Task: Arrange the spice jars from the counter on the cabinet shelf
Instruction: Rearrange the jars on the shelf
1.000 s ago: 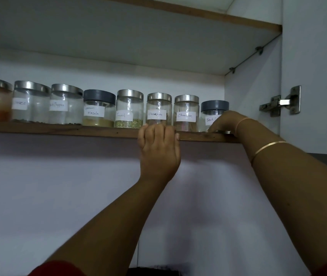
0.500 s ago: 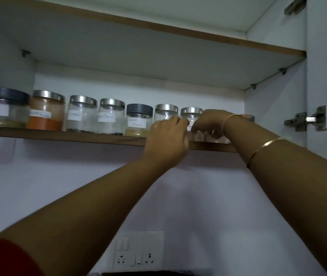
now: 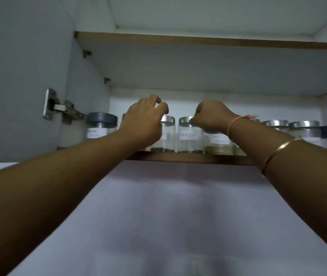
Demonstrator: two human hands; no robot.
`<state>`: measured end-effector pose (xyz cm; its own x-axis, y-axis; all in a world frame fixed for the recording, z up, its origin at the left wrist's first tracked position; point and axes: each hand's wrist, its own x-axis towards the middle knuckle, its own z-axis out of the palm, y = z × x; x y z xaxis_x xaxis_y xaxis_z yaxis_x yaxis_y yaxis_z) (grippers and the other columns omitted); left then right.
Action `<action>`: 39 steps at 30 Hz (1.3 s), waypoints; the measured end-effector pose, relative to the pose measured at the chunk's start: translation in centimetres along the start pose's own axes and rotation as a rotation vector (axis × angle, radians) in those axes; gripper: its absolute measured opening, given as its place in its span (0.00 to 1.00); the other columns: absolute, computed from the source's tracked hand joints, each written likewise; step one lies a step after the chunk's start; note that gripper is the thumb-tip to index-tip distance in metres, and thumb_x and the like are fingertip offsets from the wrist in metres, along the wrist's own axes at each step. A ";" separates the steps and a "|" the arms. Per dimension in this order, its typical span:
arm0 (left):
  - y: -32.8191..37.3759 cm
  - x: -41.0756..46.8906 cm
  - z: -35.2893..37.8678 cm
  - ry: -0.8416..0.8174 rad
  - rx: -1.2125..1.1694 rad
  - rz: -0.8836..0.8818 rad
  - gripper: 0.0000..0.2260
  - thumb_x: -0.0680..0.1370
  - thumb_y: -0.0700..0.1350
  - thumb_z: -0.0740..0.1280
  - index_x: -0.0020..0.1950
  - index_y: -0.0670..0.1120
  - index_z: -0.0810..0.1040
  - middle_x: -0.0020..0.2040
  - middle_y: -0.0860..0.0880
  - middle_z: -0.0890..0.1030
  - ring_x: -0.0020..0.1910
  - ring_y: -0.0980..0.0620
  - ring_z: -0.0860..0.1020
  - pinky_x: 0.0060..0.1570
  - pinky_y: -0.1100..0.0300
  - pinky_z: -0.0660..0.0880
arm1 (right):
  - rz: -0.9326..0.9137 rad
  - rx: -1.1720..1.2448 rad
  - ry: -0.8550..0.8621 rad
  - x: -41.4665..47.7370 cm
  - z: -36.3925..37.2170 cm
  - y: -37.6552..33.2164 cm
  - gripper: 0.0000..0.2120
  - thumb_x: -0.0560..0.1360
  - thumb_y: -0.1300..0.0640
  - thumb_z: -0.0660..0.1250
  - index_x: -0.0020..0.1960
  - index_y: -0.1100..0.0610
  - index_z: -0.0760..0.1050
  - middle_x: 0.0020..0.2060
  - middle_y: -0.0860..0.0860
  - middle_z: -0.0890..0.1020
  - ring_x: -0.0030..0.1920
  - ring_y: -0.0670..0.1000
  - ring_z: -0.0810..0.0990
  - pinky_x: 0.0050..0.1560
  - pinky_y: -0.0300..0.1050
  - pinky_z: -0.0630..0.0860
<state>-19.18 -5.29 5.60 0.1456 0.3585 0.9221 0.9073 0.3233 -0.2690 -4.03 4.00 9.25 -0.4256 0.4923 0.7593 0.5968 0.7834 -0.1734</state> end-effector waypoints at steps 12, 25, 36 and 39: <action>-11.6 2.2 -1.8 -0.519 0.316 -0.070 0.24 0.75 0.47 0.68 0.69 0.43 0.66 0.67 0.44 0.72 0.66 0.44 0.70 0.72 0.43 0.50 | -0.292 0.032 -0.022 3.0 5.8 -9.3 0.25 0.76 0.55 0.65 0.71 0.60 0.66 0.67 0.57 0.73 0.65 0.55 0.72 0.59 0.42 0.68; -14.4 3.3 0.3 -0.628 0.260 -0.172 0.22 0.73 0.48 0.72 0.63 0.42 0.74 0.58 0.44 0.78 0.56 0.46 0.76 0.53 0.56 0.72 | -0.287 -0.173 -0.168 7.1 8.1 -11.8 0.26 0.74 0.52 0.68 0.67 0.62 0.68 0.61 0.59 0.76 0.59 0.56 0.75 0.57 0.47 0.73; -14.9 4.7 2.2 -0.652 0.279 -0.117 0.21 0.72 0.48 0.72 0.62 0.43 0.75 0.59 0.44 0.78 0.57 0.46 0.76 0.48 0.58 0.69 | -0.330 -0.250 -0.175 9.8 9.3 -12.4 0.20 0.69 0.51 0.73 0.54 0.64 0.79 0.47 0.58 0.84 0.47 0.55 0.82 0.46 0.44 0.77; -15.1 5.3 2.7 -0.672 0.263 -0.117 0.21 0.72 0.47 0.73 0.62 0.43 0.75 0.60 0.44 0.77 0.58 0.46 0.75 0.48 0.59 0.68 | -0.344 -0.278 -0.159 10.2 9.7 -12.5 0.21 0.69 0.50 0.74 0.55 0.64 0.78 0.48 0.58 0.84 0.48 0.55 0.82 0.47 0.45 0.77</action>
<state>-33.16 -5.89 13.75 -0.2962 0.7416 0.6019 0.7652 0.5614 -0.3152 -22.38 2.89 13.05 -0.7165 0.2907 0.6341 0.5531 0.7907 0.2626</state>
